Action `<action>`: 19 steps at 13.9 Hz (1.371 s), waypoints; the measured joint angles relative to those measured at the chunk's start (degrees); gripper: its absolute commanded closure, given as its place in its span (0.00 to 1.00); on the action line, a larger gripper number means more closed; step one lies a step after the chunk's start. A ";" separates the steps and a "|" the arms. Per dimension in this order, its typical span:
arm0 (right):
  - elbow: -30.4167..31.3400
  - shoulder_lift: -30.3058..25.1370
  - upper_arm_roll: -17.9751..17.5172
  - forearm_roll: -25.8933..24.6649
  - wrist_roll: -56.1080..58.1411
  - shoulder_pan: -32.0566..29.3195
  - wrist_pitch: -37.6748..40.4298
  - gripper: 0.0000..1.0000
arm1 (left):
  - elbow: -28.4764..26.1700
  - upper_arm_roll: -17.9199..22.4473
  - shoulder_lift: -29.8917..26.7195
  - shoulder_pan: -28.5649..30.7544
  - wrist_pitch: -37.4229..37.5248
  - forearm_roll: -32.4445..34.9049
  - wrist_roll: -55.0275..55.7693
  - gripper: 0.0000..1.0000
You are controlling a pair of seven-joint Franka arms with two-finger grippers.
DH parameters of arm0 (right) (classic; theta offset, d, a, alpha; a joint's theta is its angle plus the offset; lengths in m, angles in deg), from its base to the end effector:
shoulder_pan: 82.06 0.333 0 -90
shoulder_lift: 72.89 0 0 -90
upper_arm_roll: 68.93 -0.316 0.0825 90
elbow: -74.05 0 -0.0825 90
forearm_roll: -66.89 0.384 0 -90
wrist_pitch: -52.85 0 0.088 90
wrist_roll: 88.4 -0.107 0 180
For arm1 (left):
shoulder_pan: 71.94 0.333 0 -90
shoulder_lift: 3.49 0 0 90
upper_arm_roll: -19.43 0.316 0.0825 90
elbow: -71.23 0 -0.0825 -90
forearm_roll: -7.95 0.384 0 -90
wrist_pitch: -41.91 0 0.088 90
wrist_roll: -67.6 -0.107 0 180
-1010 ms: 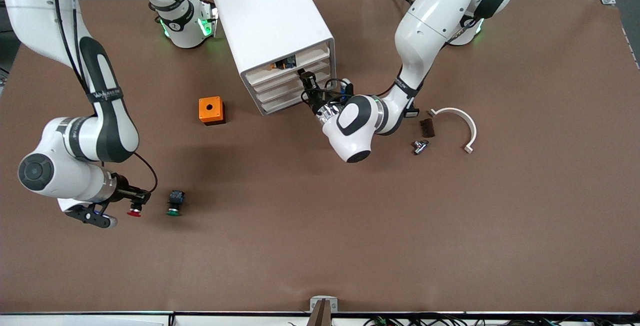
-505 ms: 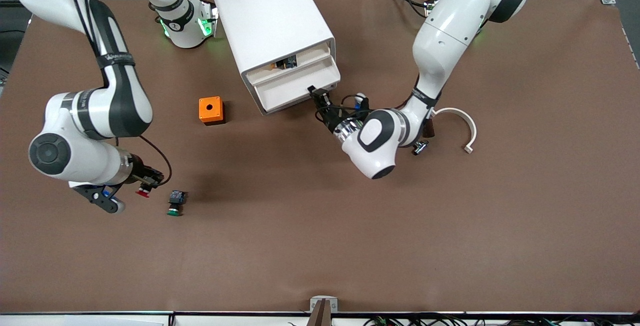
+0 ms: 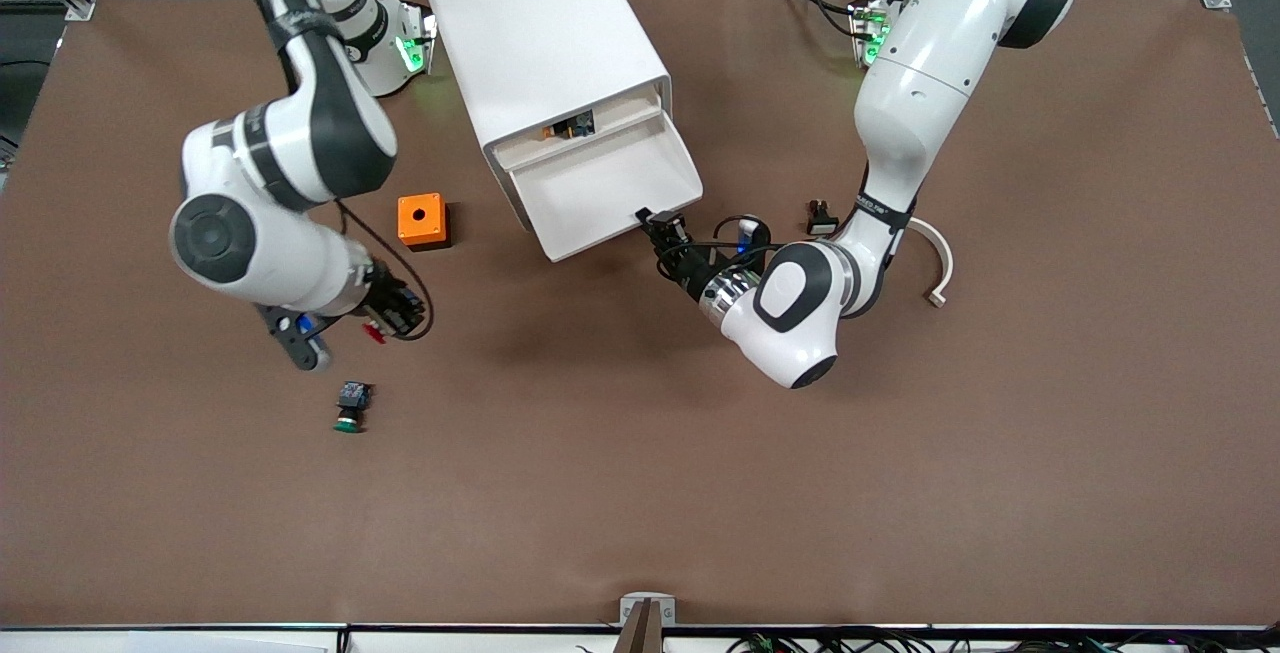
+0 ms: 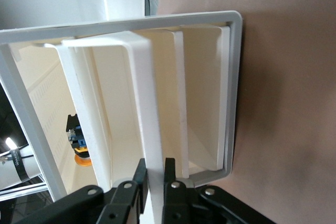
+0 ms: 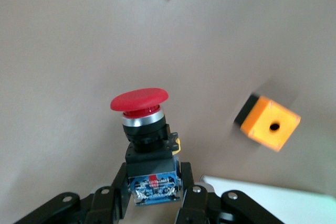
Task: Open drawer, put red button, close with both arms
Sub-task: 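Lower the red button into the drawer with the right gripper while the left gripper withdraws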
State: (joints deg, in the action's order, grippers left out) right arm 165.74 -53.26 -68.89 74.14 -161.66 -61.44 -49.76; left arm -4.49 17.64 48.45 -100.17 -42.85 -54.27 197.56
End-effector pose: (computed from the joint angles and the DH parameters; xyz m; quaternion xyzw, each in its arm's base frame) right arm 0.5978 0.2360 0.4217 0.8836 -0.4581 -0.0958 0.0141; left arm 0.5443 -0.4258 0.2064 -0.3970 -0.6981 0.5543 0.2187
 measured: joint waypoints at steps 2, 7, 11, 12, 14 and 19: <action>-0.05 -0.50 -0.07 1.89 -7.64 3.97 -0.01 1.00 | 0.46 0.66 0.00 0.69 0.12 0.00 -1.74 0.06; -0.04 -0.56 -0.04 5.88 -20.49 10.70 -0.91 1.00 | 1.98 2.27 -0.16 2.87 1.03 0.01 -7.08 0.01; 2.55 -0.31 -0.07 6.02 -30.65 17.57 -6.73 1.00 | 4.19 5.09 -3.29 2.87 1.46 4.59 -15.08 0.01; 3.20 -0.14 -0.06 6.02 -32.97 19.04 -8.23 1.00 | 4.43 5.29 -4.07 2.86 1.48 8.11 -18.10 0.01; 4.70 0.09 -0.04 6.02 -36.54 21.01 -11.30 0.99 | 5.30 6.35 -4.86 2.85 1.37 13.76 -23.90 0.01; 10.11 0.89 -0.02 6.02 -41.15 23.42 -19.50 0.61 | 6.71 10.09 -8.58 2.96 1.39 27.86 -40.78 0.01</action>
State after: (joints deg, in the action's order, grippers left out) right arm 175.85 -52.37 -68.91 80.16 -202.81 -38.02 -69.26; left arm 2.21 27.73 39.88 -97.21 -41.46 -26.41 156.78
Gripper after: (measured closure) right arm 0.586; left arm 0.004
